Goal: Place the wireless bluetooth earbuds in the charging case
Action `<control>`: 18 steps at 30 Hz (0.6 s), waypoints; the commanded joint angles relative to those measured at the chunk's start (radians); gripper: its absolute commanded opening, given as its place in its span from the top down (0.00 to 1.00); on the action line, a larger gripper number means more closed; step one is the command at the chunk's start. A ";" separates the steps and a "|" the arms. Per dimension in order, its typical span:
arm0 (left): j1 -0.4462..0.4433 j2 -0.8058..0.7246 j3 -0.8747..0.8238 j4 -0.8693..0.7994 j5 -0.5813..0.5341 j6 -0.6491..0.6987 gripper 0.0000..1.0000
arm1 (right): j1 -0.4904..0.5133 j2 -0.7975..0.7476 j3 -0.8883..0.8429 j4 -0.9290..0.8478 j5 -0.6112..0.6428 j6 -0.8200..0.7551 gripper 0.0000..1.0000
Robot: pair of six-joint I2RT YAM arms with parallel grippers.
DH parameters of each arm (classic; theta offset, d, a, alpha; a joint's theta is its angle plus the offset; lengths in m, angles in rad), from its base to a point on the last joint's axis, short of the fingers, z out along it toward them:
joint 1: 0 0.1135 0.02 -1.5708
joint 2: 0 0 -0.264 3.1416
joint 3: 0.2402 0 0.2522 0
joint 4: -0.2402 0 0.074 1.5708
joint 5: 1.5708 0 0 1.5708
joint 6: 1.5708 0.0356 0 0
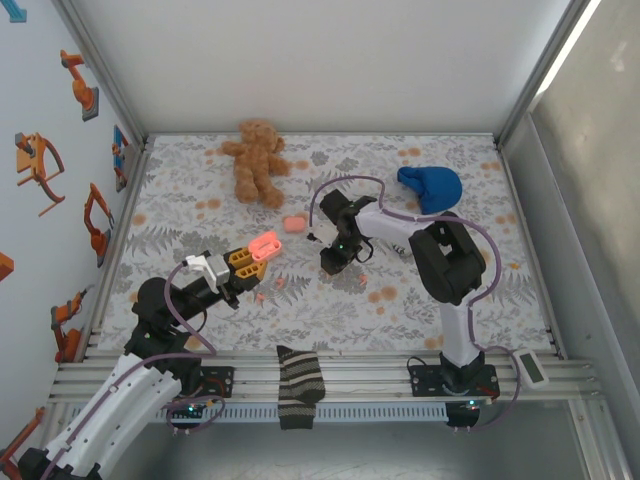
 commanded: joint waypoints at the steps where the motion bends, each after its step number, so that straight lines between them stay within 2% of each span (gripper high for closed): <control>1: -0.004 -0.009 0.030 0.001 -0.002 0.018 0.98 | 0.008 -0.041 -0.015 -0.027 0.015 -0.004 0.84; 10: -0.005 0.006 0.031 -0.005 -0.005 0.019 0.98 | 0.008 -0.145 -0.032 -0.008 0.050 0.016 0.84; 18: -0.008 0.076 0.026 0.062 -0.002 -0.004 0.98 | 0.008 -0.396 -0.068 0.029 0.153 0.064 0.85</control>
